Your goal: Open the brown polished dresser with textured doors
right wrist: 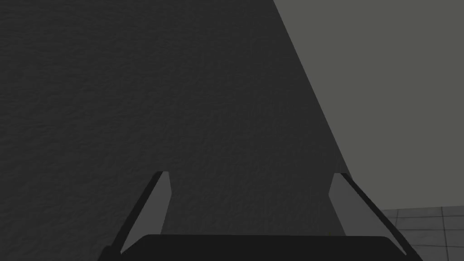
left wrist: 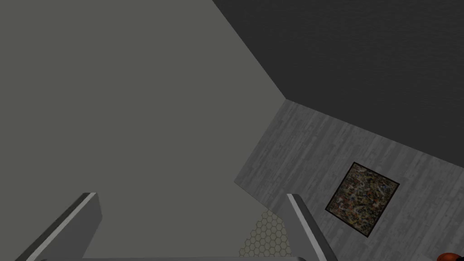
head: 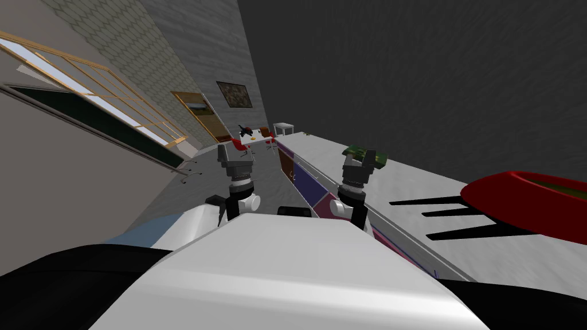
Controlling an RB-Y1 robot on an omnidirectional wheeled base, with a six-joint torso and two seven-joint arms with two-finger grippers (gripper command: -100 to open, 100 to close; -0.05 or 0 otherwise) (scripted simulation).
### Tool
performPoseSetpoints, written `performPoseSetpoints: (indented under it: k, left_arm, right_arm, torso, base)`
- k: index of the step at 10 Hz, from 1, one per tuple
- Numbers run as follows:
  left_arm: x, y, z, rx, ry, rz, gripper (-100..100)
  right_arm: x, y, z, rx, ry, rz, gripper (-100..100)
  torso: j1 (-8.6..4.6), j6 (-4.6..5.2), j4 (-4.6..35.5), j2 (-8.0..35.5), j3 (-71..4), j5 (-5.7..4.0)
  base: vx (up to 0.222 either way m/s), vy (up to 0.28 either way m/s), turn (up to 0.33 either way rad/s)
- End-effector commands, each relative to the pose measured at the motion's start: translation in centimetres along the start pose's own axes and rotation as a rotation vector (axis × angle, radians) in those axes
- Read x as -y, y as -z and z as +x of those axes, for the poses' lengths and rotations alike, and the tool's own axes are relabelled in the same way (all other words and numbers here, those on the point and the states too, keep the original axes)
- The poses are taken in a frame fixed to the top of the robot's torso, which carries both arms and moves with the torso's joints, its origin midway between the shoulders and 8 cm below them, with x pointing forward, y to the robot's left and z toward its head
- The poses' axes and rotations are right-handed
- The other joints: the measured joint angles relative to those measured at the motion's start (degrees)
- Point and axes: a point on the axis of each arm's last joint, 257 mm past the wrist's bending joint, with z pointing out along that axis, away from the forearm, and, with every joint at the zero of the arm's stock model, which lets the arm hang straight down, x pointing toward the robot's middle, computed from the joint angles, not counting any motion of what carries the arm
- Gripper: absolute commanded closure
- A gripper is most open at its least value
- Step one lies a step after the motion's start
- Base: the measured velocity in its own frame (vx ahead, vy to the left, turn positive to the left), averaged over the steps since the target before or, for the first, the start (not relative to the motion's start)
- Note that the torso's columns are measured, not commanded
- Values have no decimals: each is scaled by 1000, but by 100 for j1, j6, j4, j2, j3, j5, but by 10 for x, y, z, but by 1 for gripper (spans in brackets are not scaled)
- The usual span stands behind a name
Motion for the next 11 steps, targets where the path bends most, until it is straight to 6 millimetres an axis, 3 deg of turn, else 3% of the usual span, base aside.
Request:
performPoseSetpoints:
  k: [1,9,10,11]
  left_arm:
    - [0,0,0,0,0,0,0]
    - [0,0,0,0,0,0,0]
    - [0,0,0,0,0,0,0]
    - [0,0,0,0,0,0,0]
  right_arm:
    - [0,0,0,0,0,0,0]
    - [0,0,0,0,0,0,0]
    - [1,0,5,-37,30,-1,-100]
    - [3,1,8,-63,58,-1,-100]
  torso:
    - [0,0,235,232,-467,0]
    - [0,0,3537,3539,-7073,0]
    - [0,0,3960,3962,-7919,0]
    - [2,0,4149,4155,-8314,1]
  base:
    - [0,0,0]
    - [0,0,0]
    - [6,8,-12]
    - [1,17,-19]
